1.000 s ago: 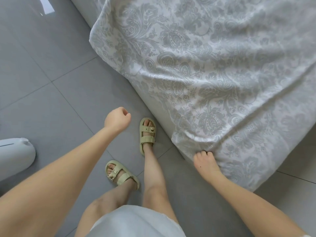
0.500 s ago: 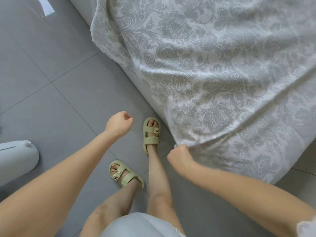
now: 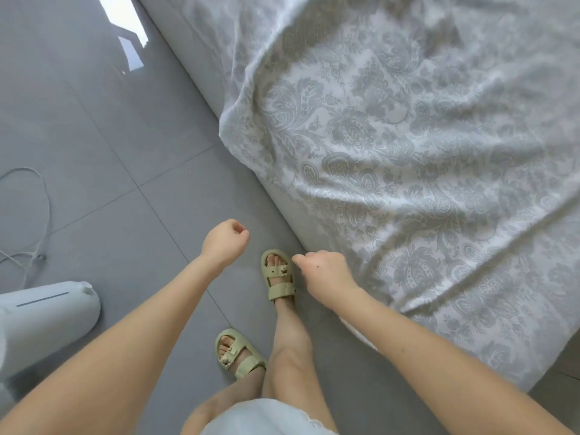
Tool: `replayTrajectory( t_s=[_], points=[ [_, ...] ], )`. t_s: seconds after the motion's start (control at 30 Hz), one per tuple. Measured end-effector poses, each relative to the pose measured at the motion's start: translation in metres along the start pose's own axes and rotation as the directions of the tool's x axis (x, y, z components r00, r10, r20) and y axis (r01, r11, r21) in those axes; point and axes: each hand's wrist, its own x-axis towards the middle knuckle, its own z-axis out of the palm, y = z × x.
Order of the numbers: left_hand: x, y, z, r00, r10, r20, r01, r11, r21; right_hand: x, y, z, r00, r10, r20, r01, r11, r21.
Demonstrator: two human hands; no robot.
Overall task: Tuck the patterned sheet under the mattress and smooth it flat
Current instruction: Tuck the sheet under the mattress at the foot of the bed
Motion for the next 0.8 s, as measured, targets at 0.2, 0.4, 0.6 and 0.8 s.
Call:
replayTrajectory(
  t_s=[0.2,0.4,0.6,0.8],
  points=[
    [0.046,0.036,-0.081,0.992,-0.025,-0.123,0.004,0.986,-0.166,0.101,0.014,-0.123,0.937,0.082,-0.34,-0.022,0.984,0.176],
    [0.14,0.08,-0.165,0.964,-0.173,-0.203,0.059,0.881,-0.47,0.244,0.041,-0.222,0.876,0.107,-0.47,-0.054,0.991,0.123],
    [0.255,0.154,-0.234,0.943,-0.329,-0.053,0.148,0.558,-0.817,0.355,0.064,-0.289,0.899,0.228,-0.374,-0.15,0.963,0.226],
    [0.353,0.191,-0.278,0.964,-0.265,-0.019,0.075,0.337,-0.939,0.405,0.071,-0.312,0.856,0.234,-0.461,-0.07,0.936,0.345]
  ],
)
